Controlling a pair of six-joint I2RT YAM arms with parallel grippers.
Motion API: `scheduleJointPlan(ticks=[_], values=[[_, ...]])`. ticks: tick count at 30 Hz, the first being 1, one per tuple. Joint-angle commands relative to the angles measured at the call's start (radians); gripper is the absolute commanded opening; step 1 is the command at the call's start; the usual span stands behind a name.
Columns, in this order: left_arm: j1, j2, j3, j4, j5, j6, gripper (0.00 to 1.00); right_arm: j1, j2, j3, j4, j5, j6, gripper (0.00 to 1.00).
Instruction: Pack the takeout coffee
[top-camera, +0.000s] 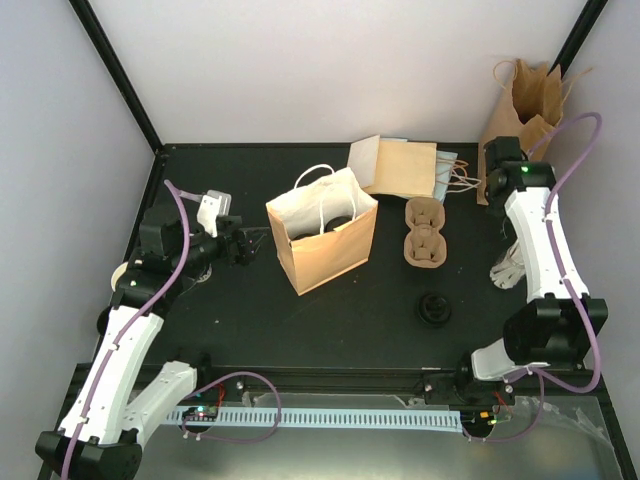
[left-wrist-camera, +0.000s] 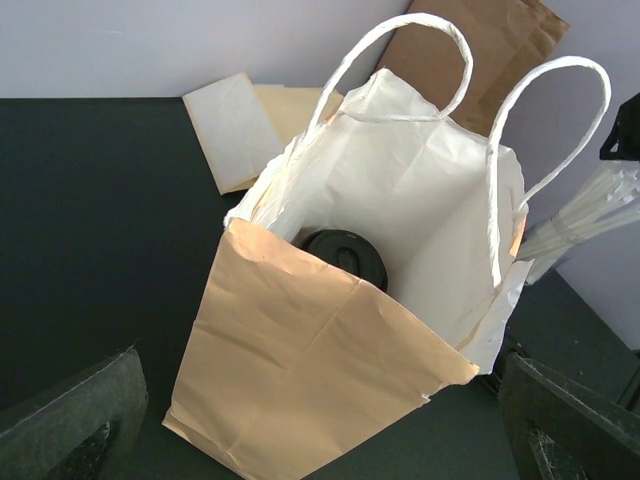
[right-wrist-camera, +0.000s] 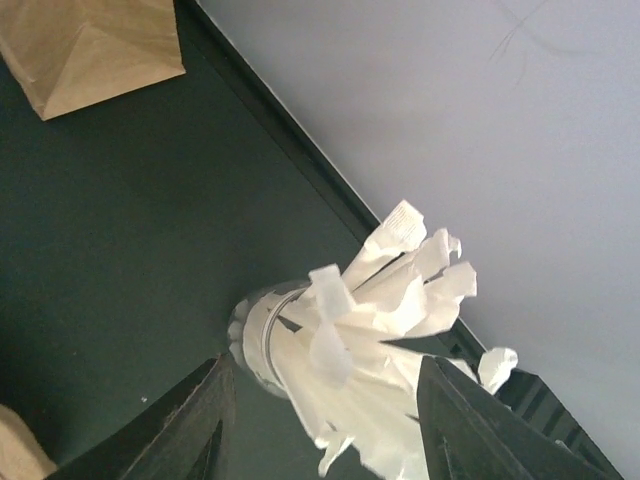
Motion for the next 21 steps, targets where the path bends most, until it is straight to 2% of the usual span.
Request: scheduleJointPlan(ticks=[1,9,13,17,19,20,21], values=[[-0.006,0.004,0.007,0.020,0.007,0.023,0.99,-0.057,0.012,0.004,0.053,-0.026,-0.041,0.53],[-0.005,0.018,0.015,0.017,0.009,0.028,0.99,-0.113,0.056,-0.012,0.128,-0.130,-0.089,0.52],[-0.005,0.020,0.013,0.016,0.006,0.031,0.99,-0.133,0.089,-0.005,0.133,-0.160,-0.101,0.45],[-0.006,0.021,0.012,0.011,0.002,0.035,0.99,-0.138,0.087,0.000,0.122,-0.177,-0.101,0.30],[-0.006,0.020,0.011,0.009,0.000,0.036,0.99,-0.138,0.075,0.003,0.111,-0.178,-0.096,0.09],[-0.005,0.021,0.010,0.008,-0.002,0.037,0.99,-0.137,0.067,0.008,0.104,-0.176,-0.095,0.03],[-0.006,0.020,0.010,0.007,-0.002,0.037,0.99,-0.137,0.056,0.014,0.096,-0.170,-0.093,0.01]])
